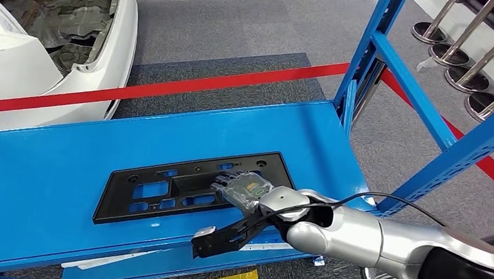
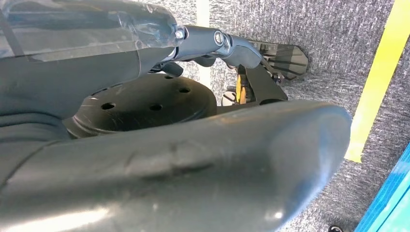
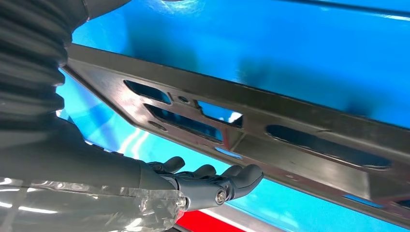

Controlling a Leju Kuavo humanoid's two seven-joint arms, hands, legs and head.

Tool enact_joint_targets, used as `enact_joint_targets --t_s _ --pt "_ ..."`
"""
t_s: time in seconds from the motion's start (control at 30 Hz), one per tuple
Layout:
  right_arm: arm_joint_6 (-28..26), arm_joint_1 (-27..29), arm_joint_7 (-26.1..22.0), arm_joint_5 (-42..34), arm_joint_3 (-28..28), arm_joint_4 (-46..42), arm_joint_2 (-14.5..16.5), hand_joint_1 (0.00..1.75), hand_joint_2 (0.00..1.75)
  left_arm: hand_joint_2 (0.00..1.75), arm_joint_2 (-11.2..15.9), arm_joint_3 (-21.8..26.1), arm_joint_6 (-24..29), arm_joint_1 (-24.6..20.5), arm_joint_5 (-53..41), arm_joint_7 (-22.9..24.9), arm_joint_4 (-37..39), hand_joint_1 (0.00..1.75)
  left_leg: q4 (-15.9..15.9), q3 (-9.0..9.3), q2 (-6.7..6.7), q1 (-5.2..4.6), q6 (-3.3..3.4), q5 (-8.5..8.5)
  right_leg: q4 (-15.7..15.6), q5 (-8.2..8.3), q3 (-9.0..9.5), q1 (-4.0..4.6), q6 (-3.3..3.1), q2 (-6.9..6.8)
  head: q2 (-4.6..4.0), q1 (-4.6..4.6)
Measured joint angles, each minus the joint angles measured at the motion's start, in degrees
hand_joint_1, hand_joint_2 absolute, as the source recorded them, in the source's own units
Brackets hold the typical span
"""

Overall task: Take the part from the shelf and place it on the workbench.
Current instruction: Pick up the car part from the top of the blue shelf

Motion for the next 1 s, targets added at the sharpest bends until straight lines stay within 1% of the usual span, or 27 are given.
enact_joint_targets --t_s 0.23,0.4,0.53,0.7,0.93,1.0 --pt "0.5 0.7 0.0 2.2 -0.8 0.7 -0.5 0.0 1.75 0.0 0.0 0.0 0.2 0.1 0.3 0.0 0.0 0.0 0.0 0.01 0.0 0.0 -0.01 -0.01 0.0 0.0 0.01 0.0 0.0 0.0 0.0 0.0" --pt "2.8 1.5 0.0 5.5 -2.0 1.7 -0.8 0.0 1.75 0.0 0.0 0.0 0.4 0.4 0.4 0.0 0.0 0.0 0.0 0.02 0.0 0.0 -0.01 -0.01 0.0 0.0 0.01 0.0 0.0 0.0 0.0 -0.01" --pt "6.0 3.5 0.0 10.6 -4.0 2.2 -0.9 0.0 1.75 0.0 0.0 0.0 0.4 0.4 0.4 0.0 -0.1 0.0 0.0 0.01 -0.01 0.0 -0.01 -0.01 0.0 0.0 0.02 0.0 0.0 -0.01 0.0 0.0" --pt "8.6 5.9 0.0 15.7 -6.9 2.6 -0.9 0.0 1.75 0.0 0.0 0.0 0.4 0.4 0.5 0.0 -0.1 0.0 0.0 0.02 -0.01 0.0 -0.01 -0.01 0.0 0.0 0.02 0.0 0.0 0.0 0.0 0.0" --pt "10.1 8.4 0.0 17.9 -10.2 2.8 -0.9 0.0 1.75 0.0 0.0 0.0 0.4 0.3 0.5 0.0 -0.1 0.0 0.0 0.03 -0.01 0.0 -0.01 -0.01 0.0 0.0 0.03 0.0 0.0 0.0 0.0 0.0" --pt "10.0 9.0 0.0 18.4 -10.9 2.9 -0.9 0.13 1.75 0.0 0.0 0.0 0.4 0.3 0.5 0.0 -0.1 0.0 0.0 0.03 -0.01 0.0 -0.01 -0.01 0.0 0.0 0.03 0.0 0.0 0.0 0.0 0.0"
